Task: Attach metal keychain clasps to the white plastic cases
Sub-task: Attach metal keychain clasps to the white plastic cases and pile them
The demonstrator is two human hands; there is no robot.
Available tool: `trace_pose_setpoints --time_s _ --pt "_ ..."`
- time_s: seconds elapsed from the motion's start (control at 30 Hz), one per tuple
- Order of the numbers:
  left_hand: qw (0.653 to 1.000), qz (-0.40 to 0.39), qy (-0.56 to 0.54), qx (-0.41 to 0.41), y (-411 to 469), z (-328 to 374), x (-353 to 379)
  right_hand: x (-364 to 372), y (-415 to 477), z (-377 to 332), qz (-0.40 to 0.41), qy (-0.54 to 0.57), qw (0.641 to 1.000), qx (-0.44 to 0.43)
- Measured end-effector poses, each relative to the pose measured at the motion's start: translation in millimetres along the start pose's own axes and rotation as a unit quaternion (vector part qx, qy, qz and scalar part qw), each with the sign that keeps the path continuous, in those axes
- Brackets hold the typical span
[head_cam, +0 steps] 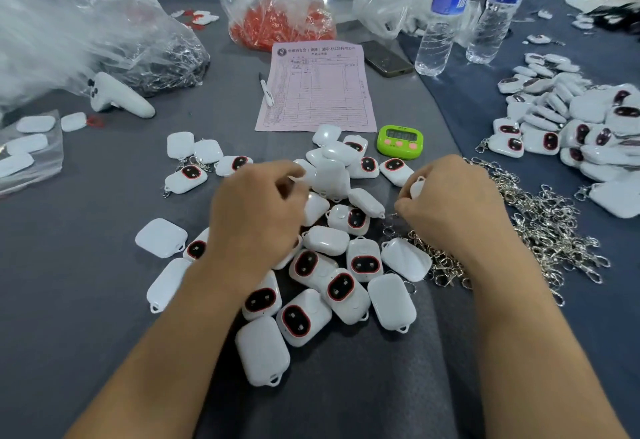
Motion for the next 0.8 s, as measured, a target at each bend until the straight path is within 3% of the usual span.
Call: trace_pose_setpoints --time_s 0.2,0.37,0.5,0.57,0.67,0.8 --pt "0.997 -0.055 -0.023 -0.051 0.9 -16.7 3.6 4.2 -1.5 2.4 -0.063 -0.057 0.996 0.028" --pt "0.996 -0.077 -0.032 -0.041 -1.0 -13.7 10.2 7.0 -3.4 -0.5 -0.035 -0.046 0.998 0.014" --pt "0.997 -0.056 -0.049 -0.013 -2.8 -9.3 7.6 2.6 -0.7 -1.5 0.028 0.106 0.991 0.070" --pt "0.996 -0.053 -0.071 0.004 -4.5 -4.5 6.6 1.8 -0.6 -6.0 0.029 0.242 0.963 0.116" --pt "0.993 -0.053 -0.105 0.032 -8.1 3.5 5.2 4.2 -9.8 -22.7 -0.030 0.399 0.902 0.162" --pt "0.982 -0.073 -0.170 0.027 -6.5 7.5 5.0 7.4 -19.1 -45.4 -0.103 0.532 0.827 0.150"
Point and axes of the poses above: each hand's wrist, its own y-axis towards the middle knuckle, its own x-axis out of the palm, z = x × y, the point moved 1 cm from there along y, towards the middle knuckle, and after that the axes turned 14 degrees about z, right-handed, at the moved point
